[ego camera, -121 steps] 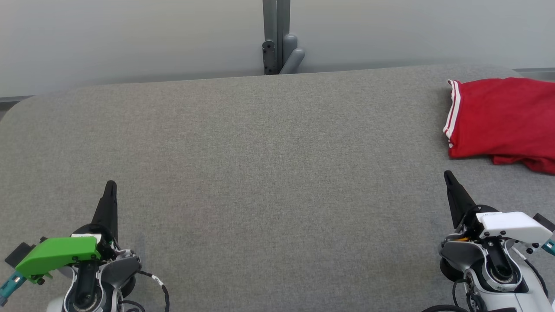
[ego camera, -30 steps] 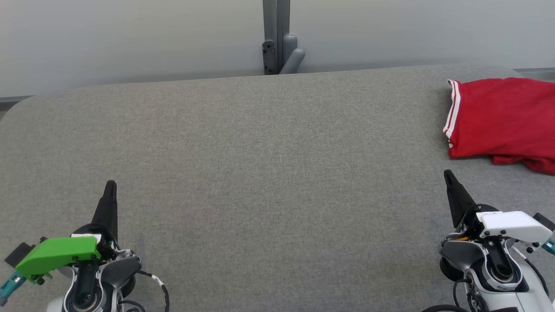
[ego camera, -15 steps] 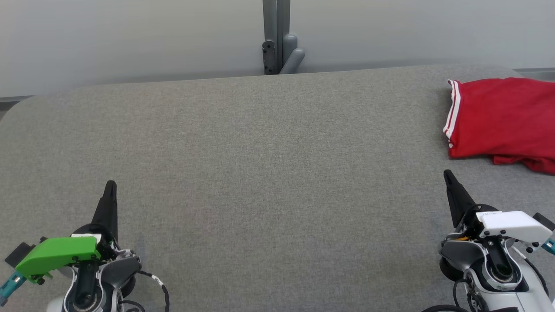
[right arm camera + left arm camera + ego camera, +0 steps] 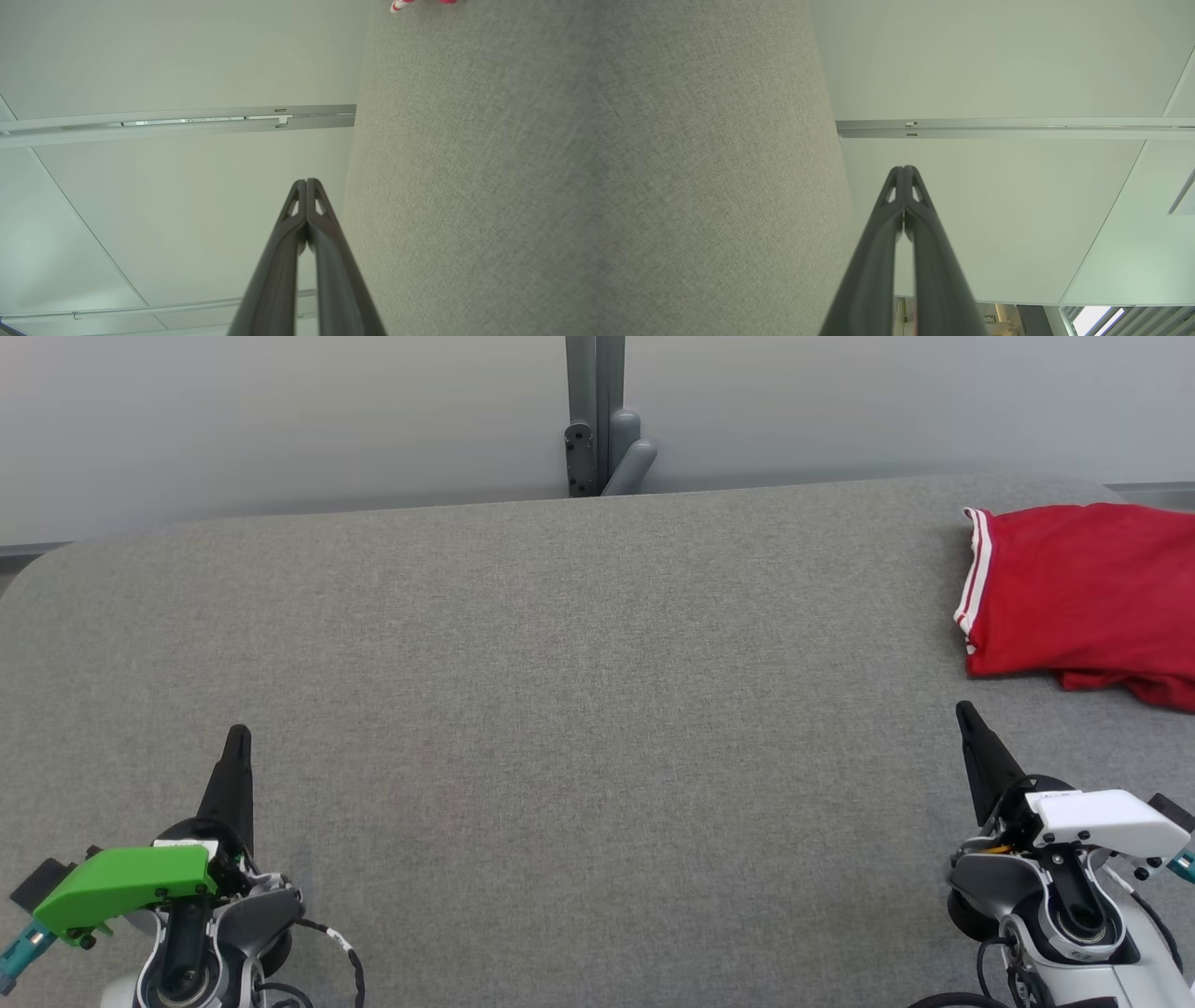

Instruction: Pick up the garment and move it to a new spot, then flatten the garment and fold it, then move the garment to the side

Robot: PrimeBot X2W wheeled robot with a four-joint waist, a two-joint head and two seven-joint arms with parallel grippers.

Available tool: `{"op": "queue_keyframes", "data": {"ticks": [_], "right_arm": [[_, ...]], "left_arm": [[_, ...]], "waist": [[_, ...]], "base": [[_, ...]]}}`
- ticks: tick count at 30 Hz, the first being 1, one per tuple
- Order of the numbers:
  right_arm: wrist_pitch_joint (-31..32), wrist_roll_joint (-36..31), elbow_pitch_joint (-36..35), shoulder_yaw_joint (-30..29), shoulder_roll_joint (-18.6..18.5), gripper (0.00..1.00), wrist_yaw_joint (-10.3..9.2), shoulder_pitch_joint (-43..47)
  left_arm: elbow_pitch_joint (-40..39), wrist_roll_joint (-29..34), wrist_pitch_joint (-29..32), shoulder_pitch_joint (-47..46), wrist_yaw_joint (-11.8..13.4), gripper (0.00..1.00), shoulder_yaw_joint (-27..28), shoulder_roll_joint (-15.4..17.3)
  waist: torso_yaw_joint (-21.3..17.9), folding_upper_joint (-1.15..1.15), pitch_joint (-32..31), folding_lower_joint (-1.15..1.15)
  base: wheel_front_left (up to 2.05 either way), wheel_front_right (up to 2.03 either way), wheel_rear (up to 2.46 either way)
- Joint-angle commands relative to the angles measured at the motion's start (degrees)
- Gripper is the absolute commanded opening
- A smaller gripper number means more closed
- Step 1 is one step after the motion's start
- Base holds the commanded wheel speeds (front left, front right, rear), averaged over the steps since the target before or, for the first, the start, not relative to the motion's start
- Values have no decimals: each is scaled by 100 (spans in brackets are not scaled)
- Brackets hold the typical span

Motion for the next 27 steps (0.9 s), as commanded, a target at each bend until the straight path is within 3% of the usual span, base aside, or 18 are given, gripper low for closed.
{"op": "queue_keyframes", "data": {"ticks": [1,27], "right_arm": [[-25,31,-15,4,-27,0,2,37],[-106,141,-28,125,-115,0,2,50]], "left_arm": [[-14,-7,-6,-59,10,0,12,32],[-15,-7,-6,-59,10,0,12,32]], "waist": [[0,0,0,0],[0,0,0,0]], "base": [[0,0,0],[0,0,0]]}}
